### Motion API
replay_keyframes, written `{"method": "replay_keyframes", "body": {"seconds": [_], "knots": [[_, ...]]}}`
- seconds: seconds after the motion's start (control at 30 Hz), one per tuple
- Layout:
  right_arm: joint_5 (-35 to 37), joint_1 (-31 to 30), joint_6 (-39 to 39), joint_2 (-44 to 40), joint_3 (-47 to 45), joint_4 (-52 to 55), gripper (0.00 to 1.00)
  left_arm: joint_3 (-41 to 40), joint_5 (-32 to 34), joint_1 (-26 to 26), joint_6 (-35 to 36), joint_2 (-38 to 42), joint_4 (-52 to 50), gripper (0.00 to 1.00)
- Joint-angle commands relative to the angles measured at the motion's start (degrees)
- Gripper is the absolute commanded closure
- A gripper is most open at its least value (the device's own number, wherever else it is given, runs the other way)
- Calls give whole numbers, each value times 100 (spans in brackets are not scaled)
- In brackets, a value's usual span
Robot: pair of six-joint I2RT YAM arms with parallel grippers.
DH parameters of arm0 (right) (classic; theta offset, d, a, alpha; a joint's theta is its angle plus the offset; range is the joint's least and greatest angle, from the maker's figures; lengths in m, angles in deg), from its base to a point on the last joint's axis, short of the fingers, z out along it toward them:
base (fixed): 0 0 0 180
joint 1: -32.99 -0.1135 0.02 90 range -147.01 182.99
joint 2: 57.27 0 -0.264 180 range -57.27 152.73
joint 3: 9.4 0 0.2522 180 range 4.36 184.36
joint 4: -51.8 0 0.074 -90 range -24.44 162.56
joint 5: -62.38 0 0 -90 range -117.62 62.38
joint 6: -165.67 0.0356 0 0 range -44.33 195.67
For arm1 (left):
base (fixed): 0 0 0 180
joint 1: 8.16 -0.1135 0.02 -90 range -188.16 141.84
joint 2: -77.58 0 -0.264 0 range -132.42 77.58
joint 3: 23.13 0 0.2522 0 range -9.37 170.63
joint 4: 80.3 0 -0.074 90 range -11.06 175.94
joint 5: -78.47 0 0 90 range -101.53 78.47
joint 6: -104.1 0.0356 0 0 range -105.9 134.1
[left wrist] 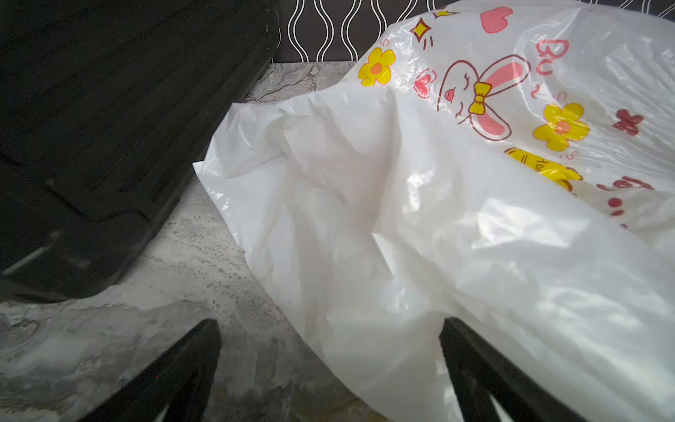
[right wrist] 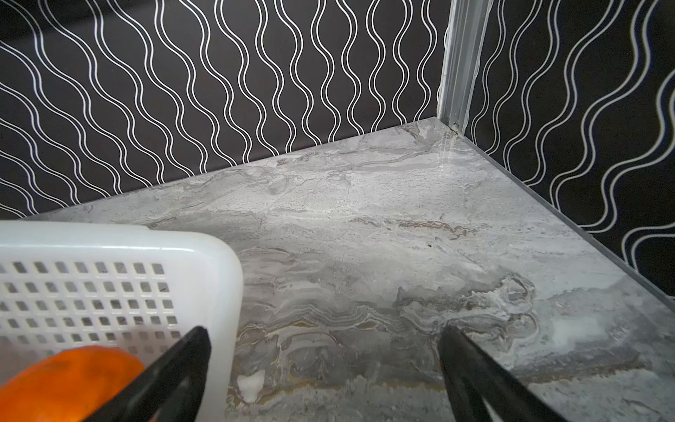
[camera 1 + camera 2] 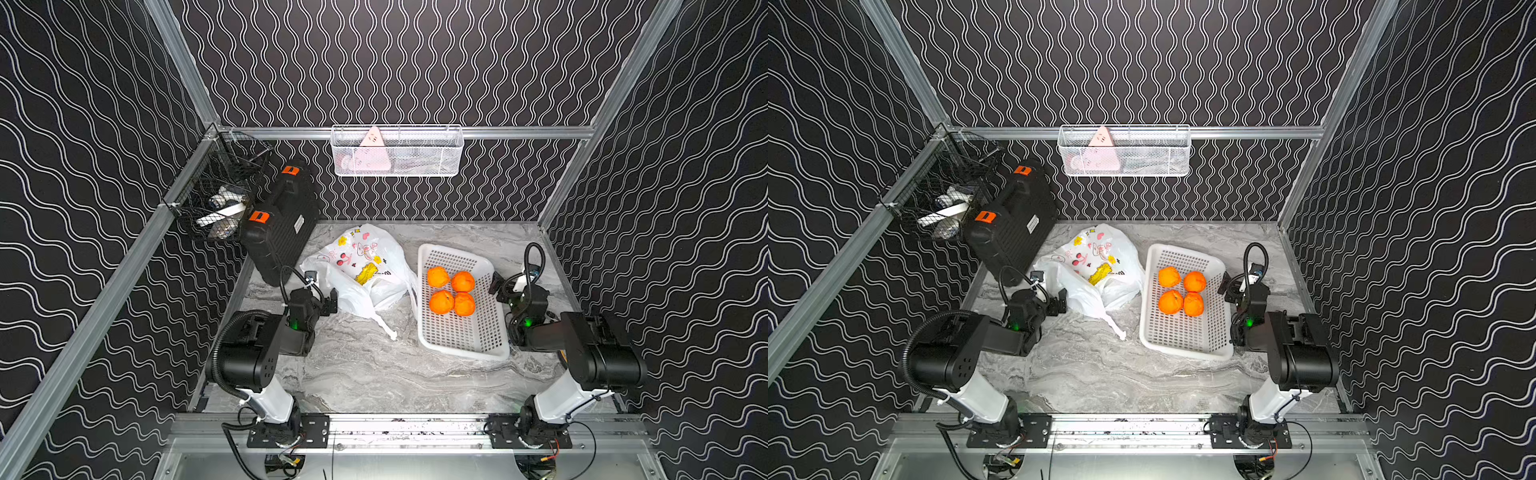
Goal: Place the oranges into plastic bags & tie knots
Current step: Open the plastic bag at the center of the board.
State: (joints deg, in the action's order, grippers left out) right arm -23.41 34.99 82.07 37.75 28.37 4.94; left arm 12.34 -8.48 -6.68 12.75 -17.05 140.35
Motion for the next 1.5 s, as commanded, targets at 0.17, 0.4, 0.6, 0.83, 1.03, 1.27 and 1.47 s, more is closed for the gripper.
{"method": "replay_keyframes", "body": {"seconds": [0.17, 0.4, 0.6, 0.83, 1.03, 1.27, 1.47], "knots": [[-64, -7, -226, 34, -28, 615, 0, 17, -13, 11, 152, -5, 298, 1], [-65, -7, -218, 34, -28, 621, 0, -16, -25, 10, 153, 6, 333, 1], [-67, -7, -225, 31, -28, 619, 0, -44, -30, 11, 152, 23, 383, 1], [-69, -4, -226, 33, -35, 608, 0, -238, 179, 12, 89, 376, 458, 1], [-18, -57, -310, -81, -206, 338, 0, -16, 675, 8, -71, 1128, -563, 1], [642, -615, -674, -1186, -219, 1228, 0, 1613, 1794, -11, -380, 2062, -4765, 1], [1564, -868, 219, -2153, 595, 3620, 0, 2727, 1544, 6, -1210, 2034, -6445, 4]]}}
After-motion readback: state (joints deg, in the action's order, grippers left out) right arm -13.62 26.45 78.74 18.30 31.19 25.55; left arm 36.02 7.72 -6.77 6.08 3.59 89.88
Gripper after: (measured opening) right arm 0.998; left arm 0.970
